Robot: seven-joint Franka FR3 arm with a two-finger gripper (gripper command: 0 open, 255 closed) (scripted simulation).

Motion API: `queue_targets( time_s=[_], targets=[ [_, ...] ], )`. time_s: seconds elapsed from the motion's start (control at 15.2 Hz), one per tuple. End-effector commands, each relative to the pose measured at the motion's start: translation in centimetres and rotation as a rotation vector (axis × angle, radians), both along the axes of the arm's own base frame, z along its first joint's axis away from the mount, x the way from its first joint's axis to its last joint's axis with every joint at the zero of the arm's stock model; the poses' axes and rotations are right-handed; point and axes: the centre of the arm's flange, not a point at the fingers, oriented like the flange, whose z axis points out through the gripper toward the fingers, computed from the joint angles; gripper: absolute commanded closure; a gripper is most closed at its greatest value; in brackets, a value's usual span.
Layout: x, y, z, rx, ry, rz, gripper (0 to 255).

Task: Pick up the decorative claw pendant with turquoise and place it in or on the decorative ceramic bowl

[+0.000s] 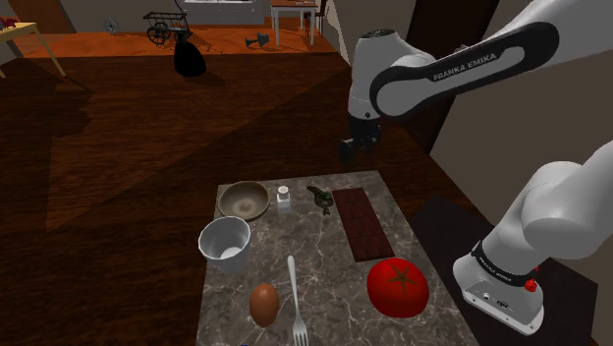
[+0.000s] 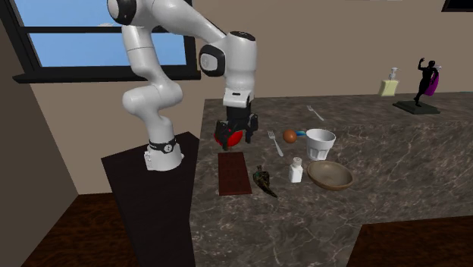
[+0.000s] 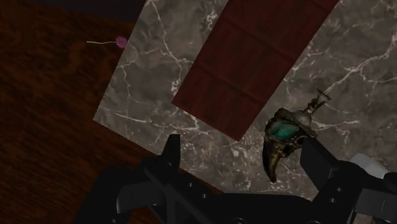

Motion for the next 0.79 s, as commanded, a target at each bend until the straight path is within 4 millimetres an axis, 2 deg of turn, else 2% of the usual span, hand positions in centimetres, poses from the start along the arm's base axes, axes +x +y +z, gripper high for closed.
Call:
queue_targets(
  time_s=[0.0, 0.53, 0.73],
  targets=[
    [1.2, 1.6, -1.7, 0.004, 0.012, -0.007, 0],
    [5.5, 7.8, -9.3, 0.015, 0.059, -0.029, 0],
    [5.6, 8.1, -10.8, 0.016, 0.061, -0.03, 0]
  ],
)
